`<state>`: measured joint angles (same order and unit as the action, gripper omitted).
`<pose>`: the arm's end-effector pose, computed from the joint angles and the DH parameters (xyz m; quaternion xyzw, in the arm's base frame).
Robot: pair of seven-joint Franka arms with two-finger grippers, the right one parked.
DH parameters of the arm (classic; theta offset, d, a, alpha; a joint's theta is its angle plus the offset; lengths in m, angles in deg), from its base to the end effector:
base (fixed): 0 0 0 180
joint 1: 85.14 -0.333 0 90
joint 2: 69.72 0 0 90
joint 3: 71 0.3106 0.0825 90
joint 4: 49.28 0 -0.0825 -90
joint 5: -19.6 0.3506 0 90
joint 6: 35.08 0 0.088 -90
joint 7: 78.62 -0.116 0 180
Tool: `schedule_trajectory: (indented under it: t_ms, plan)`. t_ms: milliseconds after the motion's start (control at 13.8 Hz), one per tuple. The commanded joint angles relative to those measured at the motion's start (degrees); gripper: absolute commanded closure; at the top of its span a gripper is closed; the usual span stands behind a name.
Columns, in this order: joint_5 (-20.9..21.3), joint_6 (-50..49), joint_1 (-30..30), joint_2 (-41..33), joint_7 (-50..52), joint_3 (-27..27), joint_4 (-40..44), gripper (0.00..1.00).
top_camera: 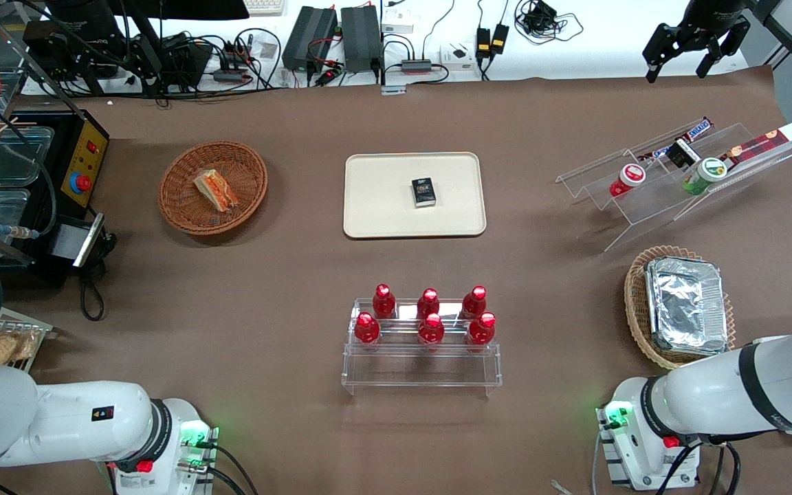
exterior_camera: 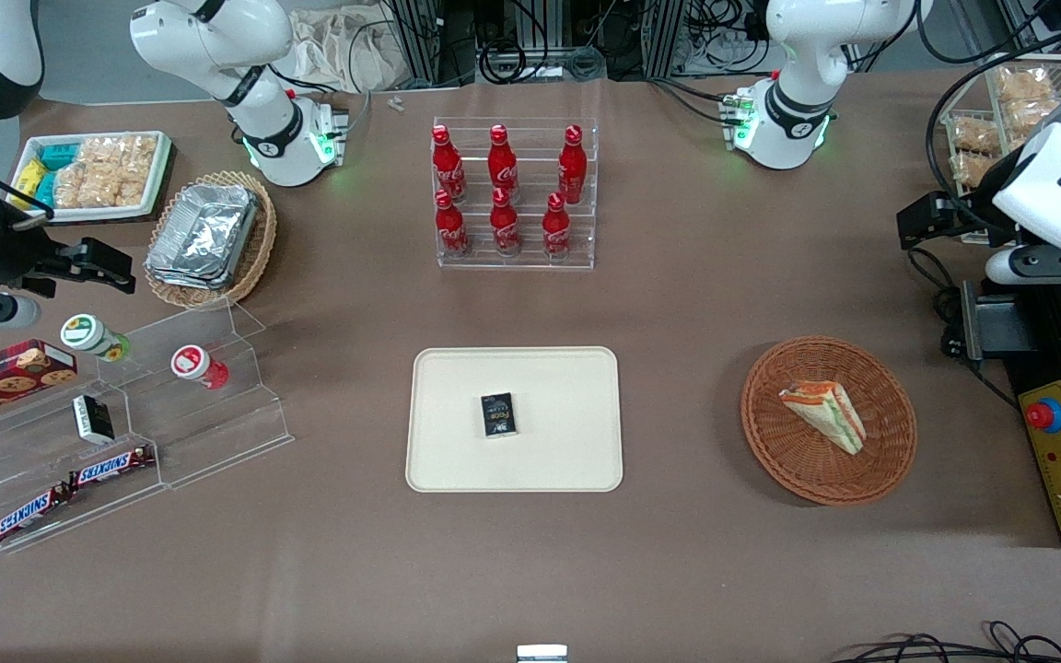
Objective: Place sandwich from basket to tray
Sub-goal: 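Move the left gripper over the wicker basket toward the wrapped sandwich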
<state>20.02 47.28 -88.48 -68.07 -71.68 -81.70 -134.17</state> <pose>0.5116 -0.0635 0.6228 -0.9993 0.0034 0.0358 0.0055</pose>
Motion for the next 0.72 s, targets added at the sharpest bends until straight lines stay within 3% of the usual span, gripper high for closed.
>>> schedule_trajectory:
  t_ms: [0, 652]
  plan:
    - [-0.3, -1.8, -0.1, 0.5, -0.8, 0.1, 1.2, 0.0]
    - [2.0, -2.3, -1.8, 3.2, 0.6, 0.2, 1.5, 0.0]
